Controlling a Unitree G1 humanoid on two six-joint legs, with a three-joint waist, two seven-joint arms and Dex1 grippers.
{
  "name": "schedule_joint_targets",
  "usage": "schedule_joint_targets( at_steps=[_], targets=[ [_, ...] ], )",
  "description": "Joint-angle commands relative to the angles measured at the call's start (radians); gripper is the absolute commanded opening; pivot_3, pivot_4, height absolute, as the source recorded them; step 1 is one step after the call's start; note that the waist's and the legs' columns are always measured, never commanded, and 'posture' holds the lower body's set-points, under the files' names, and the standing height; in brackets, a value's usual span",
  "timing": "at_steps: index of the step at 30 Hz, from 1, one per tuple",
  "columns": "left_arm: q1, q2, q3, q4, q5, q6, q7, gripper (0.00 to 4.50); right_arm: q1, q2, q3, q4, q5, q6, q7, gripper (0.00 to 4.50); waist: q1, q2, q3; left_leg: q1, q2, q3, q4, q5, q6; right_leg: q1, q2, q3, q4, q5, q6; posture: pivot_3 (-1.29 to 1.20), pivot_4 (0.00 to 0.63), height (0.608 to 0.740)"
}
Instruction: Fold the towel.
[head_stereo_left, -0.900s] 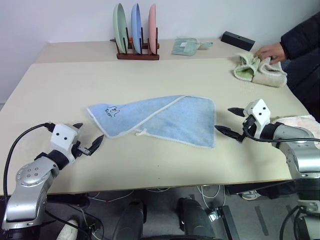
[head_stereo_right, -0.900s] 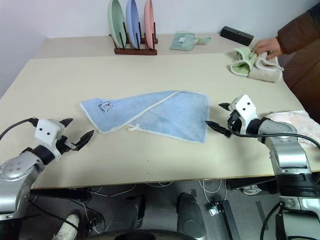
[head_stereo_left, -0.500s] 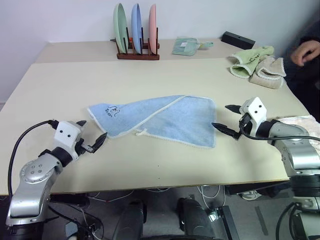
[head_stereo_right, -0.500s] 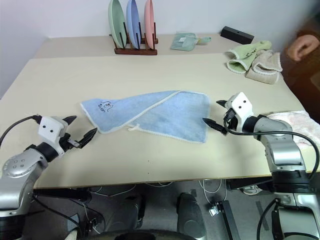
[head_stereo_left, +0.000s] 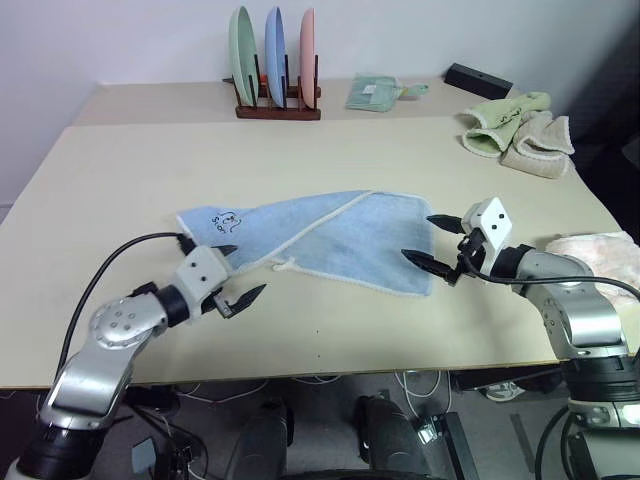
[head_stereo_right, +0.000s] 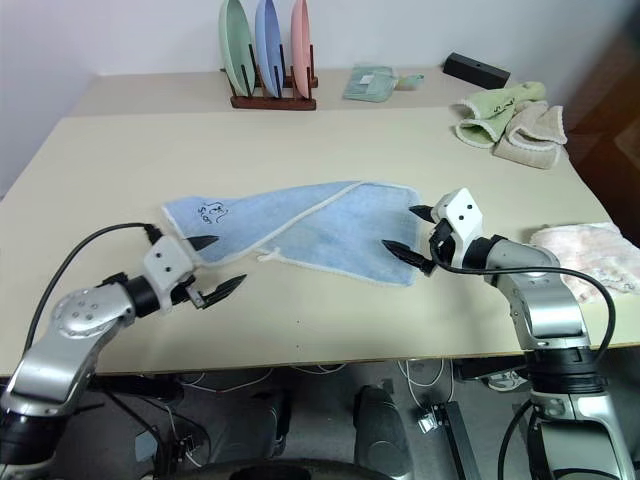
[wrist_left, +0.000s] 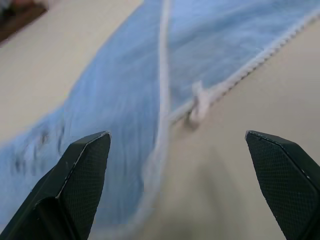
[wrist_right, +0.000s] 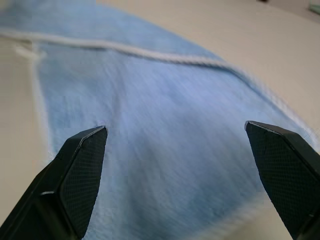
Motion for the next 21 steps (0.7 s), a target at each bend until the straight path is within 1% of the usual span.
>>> schedule_joint_targets(
  at_steps=[1, 5, 12, 15, 16, 21],
  targets=[
    [-0.025, 0.022, -0.009, 0.036, 0.060, -0.003, 0.013, 4.42, 0.035, 0.001, -0.016, -0.074, 0.009, 0.013, -0.022, 4.50, -0.003, 0.001, 0.000, 0.000, 0.000, 0.000, -0.001, 0.000, 0.000, 0.000, 0.000, 0.000, 0.000, 0.000, 0.000, 0.00, 0.150, 0.740],
    [-0.066, 0.041, -0.018, 0.171, 0.122, -0.052, 0.020, 4.42, 0.061, 0.012, -0.010, -0.124, 0.008, 0.038, -0.056, 4.50, -0.003, 0.002, 0.000, 0.000, 0.000, 0.000, 0.000, 0.000, 0.000, 0.000, 0.000, 0.000, 0.000, 0.000, 0.000, 0.00, 0.150, 0.740],
    [-0.126, 0.012, -0.027, 0.313, 0.116, -0.088, 0.001, 4.42, 0.048, 0.028, -0.001, -0.159, 0.004, 0.068, -0.097, 4.50, 0.001, 0.002, 0.000, 0.000, 0.000, 0.000, 0.000, 0.000, 0.000, 0.000, 0.000, 0.000, 0.001, 0.000, 0.000, 0.00, 0.150, 0.740],
    [-0.158, -0.011, -0.031, 0.360, 0.121, -0.129, 0.011, 3.60, 0.050, 0.027, 0.000, -0.164, 0.006, 0.067, -0.102, 4.50, 0.001, 0.002, 0.000, 0.000, 0.000, 0.000, 0.000, 0.000, 0.000, 0.000, 0.000, 0.000, 0.001, 0.000, 0.000, 0.00, 0.150, 0.740],
    [-0.168, -0.017, -0.032, 0.375, 0.123, -0.143, 0.014, 3.19, 0.051, 0.027, 0.000, -0.166, 0.007, 0.068, -0.105, 4.50, 0.001, 0.002, 0.000, 0.000, 0.000, 0.000, 0.000, 0.000, 0.000, 0.000, 0.000, 0.000, 0.001, 0.000, 0.000, 0.00, 0.150, 0.740],
    [-0.176, -0.026, -0.019, 0.394, 0.131, -0.196, 0.018, 0.63, 0.049, 0.024, 0.003, -0.167, 0.003, 0.063, -0.113, 4.50, -0.002, 0.002, 0.000, 0.000, 0.000, 0.000, 0.000, 0.000, 0.000, 0.000, 0.000, 0.000, 0.001, 0.000, 0.001, 0.00, 0.150, 0.740]
  ],
)
